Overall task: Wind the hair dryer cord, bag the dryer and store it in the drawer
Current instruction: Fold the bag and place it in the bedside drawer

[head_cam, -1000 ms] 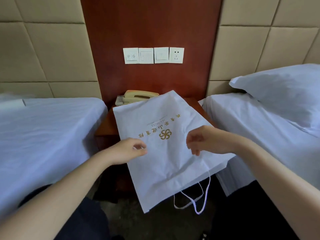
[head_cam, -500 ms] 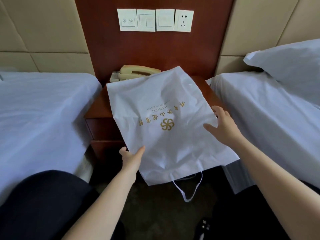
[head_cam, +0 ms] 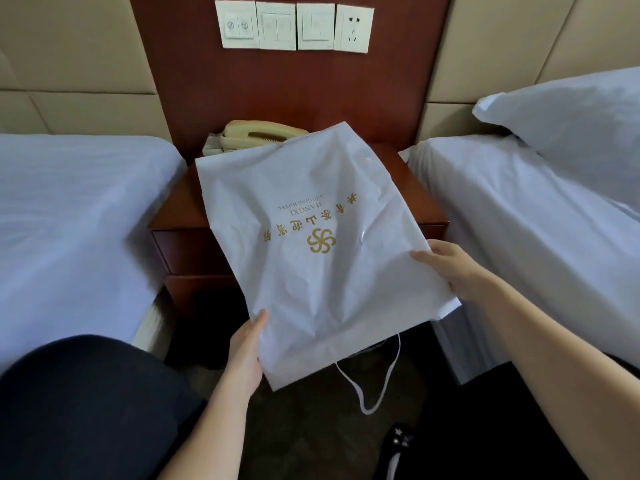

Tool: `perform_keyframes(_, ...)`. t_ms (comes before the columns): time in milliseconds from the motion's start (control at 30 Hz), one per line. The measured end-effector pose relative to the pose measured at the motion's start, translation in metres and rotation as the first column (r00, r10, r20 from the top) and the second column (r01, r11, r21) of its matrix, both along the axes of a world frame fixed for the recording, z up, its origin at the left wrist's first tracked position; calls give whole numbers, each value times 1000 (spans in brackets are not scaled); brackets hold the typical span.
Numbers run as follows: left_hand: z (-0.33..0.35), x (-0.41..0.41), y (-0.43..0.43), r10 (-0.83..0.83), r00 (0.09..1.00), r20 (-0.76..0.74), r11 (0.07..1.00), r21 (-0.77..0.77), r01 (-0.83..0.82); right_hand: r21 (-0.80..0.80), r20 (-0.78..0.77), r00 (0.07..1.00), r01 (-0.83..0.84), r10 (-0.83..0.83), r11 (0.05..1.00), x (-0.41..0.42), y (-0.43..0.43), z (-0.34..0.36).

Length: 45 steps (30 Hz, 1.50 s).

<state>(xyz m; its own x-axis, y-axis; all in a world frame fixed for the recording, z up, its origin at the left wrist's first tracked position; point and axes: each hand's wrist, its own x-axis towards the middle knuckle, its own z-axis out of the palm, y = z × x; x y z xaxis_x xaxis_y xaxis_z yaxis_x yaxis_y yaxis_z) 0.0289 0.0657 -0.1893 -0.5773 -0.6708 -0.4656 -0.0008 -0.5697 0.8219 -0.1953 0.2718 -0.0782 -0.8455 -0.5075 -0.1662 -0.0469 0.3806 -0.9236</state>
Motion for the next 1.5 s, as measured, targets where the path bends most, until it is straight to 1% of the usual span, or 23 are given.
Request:
perform_keyframes(33, -1, 2, 1, -2, 1000, -3, 1000, 8, 2, -23, 74, 997, -25, 27, 999, 1, 2, 1)
perform_keyframes(100, 0, 8, 6, -18, 999, 35, 1000, -10, 18, -29, 169, 983, -71, 75, 997, 4, 6, 4)
perform_keyframes(200, 2, 22, 12, -10, 997, 82, 994, -106, 19, -21, 200, 971, -131, 132, 991, 8, 14, 11)
perform_keyframes(333, 10, 43, 7, -29, 994, 106, 965, -255, 55, 5, 132, 978, -164, 162, 986, 15, 23, 15)
perform_keyframes(433, 23, 51, 1, 12, 989, 150, 935, -352, 42, 43, 68, 979, -196, 193, 980, 24, 32, 17)
perform_keyframes(633, 41, 75, 8, 67, 983, 169, 898, -440, 14, 69, -52, 987, -151, 155, 986, 52, 46, 18)
perform_keyframes(733, 46, 90, 9, 115, 969, 217, 865, -501, 9, 127, -95, 984, -141, 154, 982, 64, 50, 18)
perform_keyframes(800, 52, 96, 10, 158, 961, 229, 864, -503, -22, 176, -137, 984, -93, 117, 980, 70, 50, 17)
perform_keyframes(833, 57, 99, 11, 176, 962, 211, 875, -482, -54, 171, -141, 985, -72, 97, 983, 72, 50, 18)
perform_keyframes(867, 63, 101, 10, 190, 964, 186, 882, -463, -85, 128, -111, 991, -65, 80, 990, 73, 50, 19)
perform_keyframes(933, 75, 104, 4, 195, 968, 160, 878, -468, -99, -14, 6, 997, -78, 78, 997, 74, 52, 23)
perform_keyframes(1000, 90, 106, -8, 141, 979, 148, 875, -481, -53, -154, 74, 987, -129, 142, 980, 74, 55, 31)
perform_keyframes(1033, 100, 107, -12, 97, 987, 126, 889, -458, -28, -214, 105, 981, -138, 163, 967, 74, 55, 35)
perform_keyframes(1133, 129, 109, -22, 10, 999, -36, 933, -360, -22, -362, 187, 971, -73, 149, 929, 75, 50, 46)
perform_keyframes(1233, 153, 109, -33, 14, 983, -182, 970, -235, -58, -485, 251, 960, 15, 122, 874, 72, 45, 59)
perform_keyframes(1300, 164, 106, -42, 43, 960, -276, 987, -137, -84, -563, 236, 960, 11, 148, 826, 70, 41, 70)
perform_keyframes(1400, 180, 92, -54, 108, 923, -369, 992, -27, -127, -593, 165, 968, -57, 191, 804, 67, 26, 90)
perform_keyframes(1433, 187, 84, -59, 126, 916, -380, 989, -18, -144, -600, 154, 969, -64, 194, 797, 64, 17, 96)
perform_keyframes(1500, 200, 68, -69, 120, 919, -376, 986, -65, -155, -586, 135, 979, -47, 155, 809, 54, -6, 110)
